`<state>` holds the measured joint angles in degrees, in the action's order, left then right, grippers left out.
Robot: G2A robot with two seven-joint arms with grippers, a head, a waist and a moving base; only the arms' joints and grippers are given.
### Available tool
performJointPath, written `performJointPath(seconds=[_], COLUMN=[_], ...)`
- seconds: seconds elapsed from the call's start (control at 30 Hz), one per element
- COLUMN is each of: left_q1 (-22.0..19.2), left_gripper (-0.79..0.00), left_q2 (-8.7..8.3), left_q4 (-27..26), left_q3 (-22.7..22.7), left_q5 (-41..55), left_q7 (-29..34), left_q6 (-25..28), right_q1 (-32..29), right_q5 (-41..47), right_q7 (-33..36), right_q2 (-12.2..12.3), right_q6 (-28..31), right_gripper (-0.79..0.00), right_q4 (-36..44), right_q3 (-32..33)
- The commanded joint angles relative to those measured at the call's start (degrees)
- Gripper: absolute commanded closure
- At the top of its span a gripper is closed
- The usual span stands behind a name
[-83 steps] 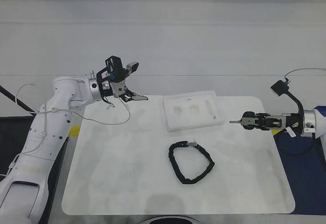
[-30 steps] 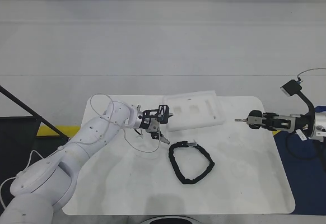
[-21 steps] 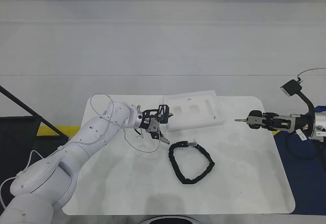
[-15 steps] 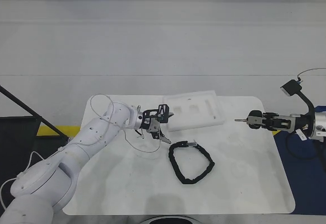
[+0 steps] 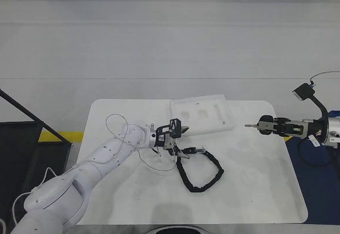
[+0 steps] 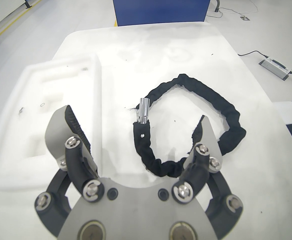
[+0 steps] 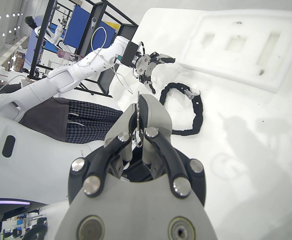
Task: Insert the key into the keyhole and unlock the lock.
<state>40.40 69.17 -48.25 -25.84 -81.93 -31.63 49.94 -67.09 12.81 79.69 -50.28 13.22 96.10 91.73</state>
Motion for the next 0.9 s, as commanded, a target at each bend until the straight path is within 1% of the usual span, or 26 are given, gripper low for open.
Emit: performJointPath(seconds=[0.0,0.17,0.47,0.6,0.63,0.67,0.7,0.87], left_q1=[-0.3,-1.2,-3.0,-3.5,-3.6,-3.8,-3.9,-4.6], left_gripper=[-0.785,-0.785,-0.785,-0.705,-0.674,-0.668,-0.643,-0.603], left_q2=[0.95,3.8,8.79,10.59,10.99,11.37,11.74,13.37], left_q4=[1.2,4.4,11.9,15.1,15.9,16.5,17.2,20.1], left_q3=[0.9,3.2,6.6,7.4,7.6,7.8,8.0,8.9], left_q5=[-0.4,-1.5,-4.9,-5.7,-6.0,-6.4,-6.8,-8.7], left_q7=[-0.1,-1.6,-3.0,-4.7,-5.2,-5.6,-6.0,-7.5], left_q6=[0.2,0.7,-1.3,-1.5,-1.5,-1.7,-2.0,-3.4], right_q1=[0.0,0.0,0.0,0.0,0.0,0.0,0.0,0.0], right_q5=[0.0,0.0,0.0,0.0,0.0,0.0,0.0,0.0], right_q7=[0.0,0.0,0.0,0.0,0.0,0.0,0.0,0.0], right_q2=[0.0,0.0,0.0,0.0,0.0,0.0,0.0,0.0], right_q6=[0.0,0.0,0.0,0.0,0.0,0.0,0.0,0.0], right_gripper=[0.0,0.0,0.0,0.0,0.0,0.0,0.0,0.0], right_q4=[0.0,0.0,0.0,0.0,0.0,0.0,0.0,0.0], right_q3=[0.0,0.0,0.0,0.0,0.0,0.0,0.0,0.0])
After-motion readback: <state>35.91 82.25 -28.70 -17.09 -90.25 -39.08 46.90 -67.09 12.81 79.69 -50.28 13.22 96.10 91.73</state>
